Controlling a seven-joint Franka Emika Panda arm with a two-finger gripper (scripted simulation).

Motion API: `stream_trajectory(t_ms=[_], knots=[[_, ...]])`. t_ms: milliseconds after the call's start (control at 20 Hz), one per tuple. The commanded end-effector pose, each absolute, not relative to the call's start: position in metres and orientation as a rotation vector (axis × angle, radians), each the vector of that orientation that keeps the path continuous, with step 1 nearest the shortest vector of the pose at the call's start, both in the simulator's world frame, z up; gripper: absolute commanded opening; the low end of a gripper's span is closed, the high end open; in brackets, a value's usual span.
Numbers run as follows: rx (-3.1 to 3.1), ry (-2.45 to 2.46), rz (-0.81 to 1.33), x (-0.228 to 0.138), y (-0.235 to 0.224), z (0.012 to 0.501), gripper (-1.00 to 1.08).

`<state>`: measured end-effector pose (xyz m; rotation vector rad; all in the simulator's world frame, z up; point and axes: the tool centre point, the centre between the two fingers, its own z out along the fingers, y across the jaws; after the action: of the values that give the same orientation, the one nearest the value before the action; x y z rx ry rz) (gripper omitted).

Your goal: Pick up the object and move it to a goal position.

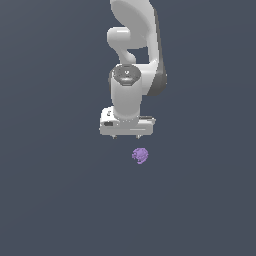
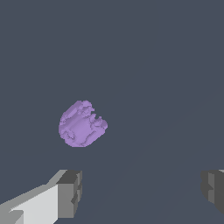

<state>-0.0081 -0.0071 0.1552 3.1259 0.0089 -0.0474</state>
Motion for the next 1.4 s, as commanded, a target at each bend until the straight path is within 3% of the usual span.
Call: stream_trajectory(t_ms=[0, 550, 1350], knots=[[3.126, 0.009, -0.047, -0.008, -0.007, 0.155, 1.00], [3.101, 0.040, -0.049, -0.004, -0.023, 0.160, 1.00], [3.088, 0.357, -0.041, 0.002, 0.002, 0.137, 1.00]])
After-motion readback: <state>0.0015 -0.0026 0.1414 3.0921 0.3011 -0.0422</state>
